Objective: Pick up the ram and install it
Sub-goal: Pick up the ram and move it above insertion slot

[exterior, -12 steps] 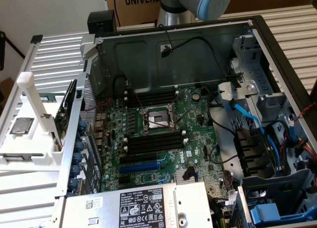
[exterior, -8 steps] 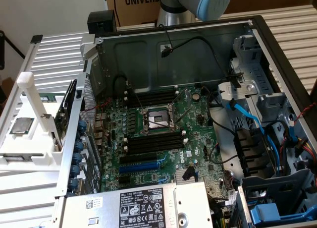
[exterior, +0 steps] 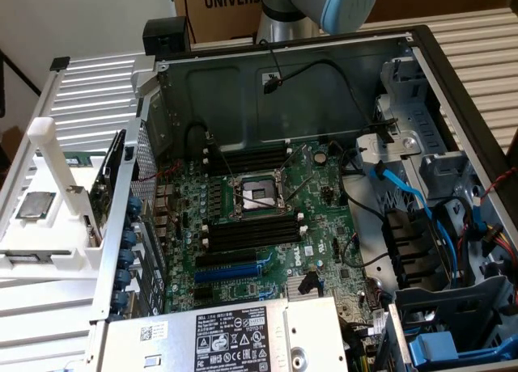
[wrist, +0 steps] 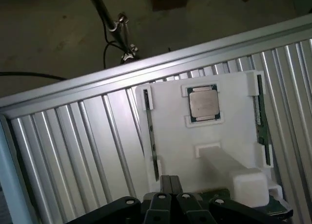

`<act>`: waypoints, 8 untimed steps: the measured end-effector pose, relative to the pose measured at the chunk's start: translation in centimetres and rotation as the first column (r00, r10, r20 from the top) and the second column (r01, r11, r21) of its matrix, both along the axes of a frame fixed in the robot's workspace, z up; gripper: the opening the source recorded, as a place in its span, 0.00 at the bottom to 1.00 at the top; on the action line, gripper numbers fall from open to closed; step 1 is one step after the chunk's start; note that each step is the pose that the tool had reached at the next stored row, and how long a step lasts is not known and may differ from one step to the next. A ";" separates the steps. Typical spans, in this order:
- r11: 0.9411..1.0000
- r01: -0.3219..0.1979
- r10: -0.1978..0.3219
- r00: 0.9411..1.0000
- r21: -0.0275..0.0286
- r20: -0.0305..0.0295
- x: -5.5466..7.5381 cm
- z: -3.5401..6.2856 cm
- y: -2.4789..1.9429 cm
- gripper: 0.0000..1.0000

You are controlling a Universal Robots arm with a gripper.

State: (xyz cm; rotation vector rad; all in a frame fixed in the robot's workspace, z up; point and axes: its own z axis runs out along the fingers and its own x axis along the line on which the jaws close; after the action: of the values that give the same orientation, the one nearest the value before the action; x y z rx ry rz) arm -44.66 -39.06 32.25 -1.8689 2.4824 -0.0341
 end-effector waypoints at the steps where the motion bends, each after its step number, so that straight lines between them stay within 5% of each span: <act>1: 1.000 -0.004 0.004 1.000 0.000 0.001 -0.3 -0.28 -0.01 0.10; 8: 0.997 -0.080 0.080 0.997 0.000 0.001 -0.3 -2.00 -0.55 0.10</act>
State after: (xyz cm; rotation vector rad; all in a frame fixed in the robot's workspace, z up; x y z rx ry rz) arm -44.95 -39.60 30.25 -1.9660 2.4038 -0.0331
